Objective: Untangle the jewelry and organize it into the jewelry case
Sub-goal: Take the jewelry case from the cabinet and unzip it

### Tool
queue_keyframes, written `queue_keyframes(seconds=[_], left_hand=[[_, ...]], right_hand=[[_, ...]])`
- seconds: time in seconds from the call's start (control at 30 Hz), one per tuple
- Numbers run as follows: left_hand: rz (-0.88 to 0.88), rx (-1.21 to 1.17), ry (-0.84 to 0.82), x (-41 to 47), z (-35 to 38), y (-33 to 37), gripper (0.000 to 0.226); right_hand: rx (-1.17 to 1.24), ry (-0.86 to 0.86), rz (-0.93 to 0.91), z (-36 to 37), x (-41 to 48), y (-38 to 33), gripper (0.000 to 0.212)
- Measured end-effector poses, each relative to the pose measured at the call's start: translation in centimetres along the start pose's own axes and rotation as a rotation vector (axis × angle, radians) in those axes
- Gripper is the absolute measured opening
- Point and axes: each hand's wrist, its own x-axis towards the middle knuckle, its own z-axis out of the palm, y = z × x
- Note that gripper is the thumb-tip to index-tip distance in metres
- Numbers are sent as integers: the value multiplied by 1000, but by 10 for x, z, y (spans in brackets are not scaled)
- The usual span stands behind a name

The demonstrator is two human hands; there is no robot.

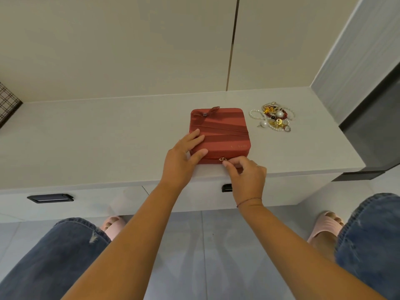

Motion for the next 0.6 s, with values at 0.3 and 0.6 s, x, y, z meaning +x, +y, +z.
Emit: queue_keyframes(seconds=[0.3, 0.6], left_hand=[[-21, 27, -17, 0, -2, 3, 42], [-14, 313, 16, 2, -11, 10, 54]], right_hand=[[-137, -84, -59, -50, 31, 34, 14], [184, -410, -113, -39, 41, 14, 6]])
